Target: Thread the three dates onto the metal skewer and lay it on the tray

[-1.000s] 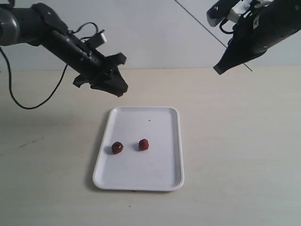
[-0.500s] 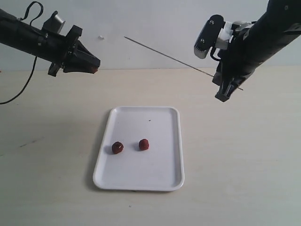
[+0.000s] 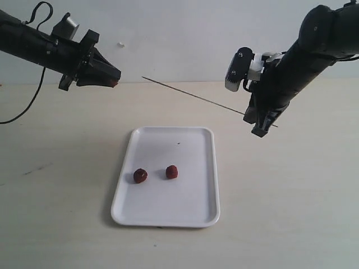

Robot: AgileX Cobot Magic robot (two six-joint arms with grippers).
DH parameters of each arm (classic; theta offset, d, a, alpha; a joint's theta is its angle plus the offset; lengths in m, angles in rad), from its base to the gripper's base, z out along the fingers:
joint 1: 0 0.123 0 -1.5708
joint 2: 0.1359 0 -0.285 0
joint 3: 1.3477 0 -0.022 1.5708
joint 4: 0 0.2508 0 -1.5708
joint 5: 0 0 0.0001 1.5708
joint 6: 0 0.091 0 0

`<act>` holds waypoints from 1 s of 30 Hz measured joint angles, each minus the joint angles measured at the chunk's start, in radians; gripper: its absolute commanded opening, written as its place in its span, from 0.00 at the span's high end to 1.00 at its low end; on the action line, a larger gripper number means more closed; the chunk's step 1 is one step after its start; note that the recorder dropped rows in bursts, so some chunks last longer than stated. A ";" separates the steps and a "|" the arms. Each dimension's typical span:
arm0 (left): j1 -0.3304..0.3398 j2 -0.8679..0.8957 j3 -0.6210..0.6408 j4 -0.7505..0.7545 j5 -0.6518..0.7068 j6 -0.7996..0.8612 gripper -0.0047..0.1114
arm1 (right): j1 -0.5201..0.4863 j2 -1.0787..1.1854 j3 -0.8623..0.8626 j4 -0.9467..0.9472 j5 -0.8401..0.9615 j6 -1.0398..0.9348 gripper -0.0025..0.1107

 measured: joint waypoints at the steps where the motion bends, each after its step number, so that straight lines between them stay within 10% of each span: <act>1: 0.000 0.000 0.000 0.000 0.000 0.000 0.73 | -0.013 0.005 -0.008 0.041 0.026 -0.046 0.98; 30: -0.017 0.000 0.000 -0.120 0.004 0.000 0.73 | -0.054 0.063 -0.015 0.370 0.059 -0.371 0.98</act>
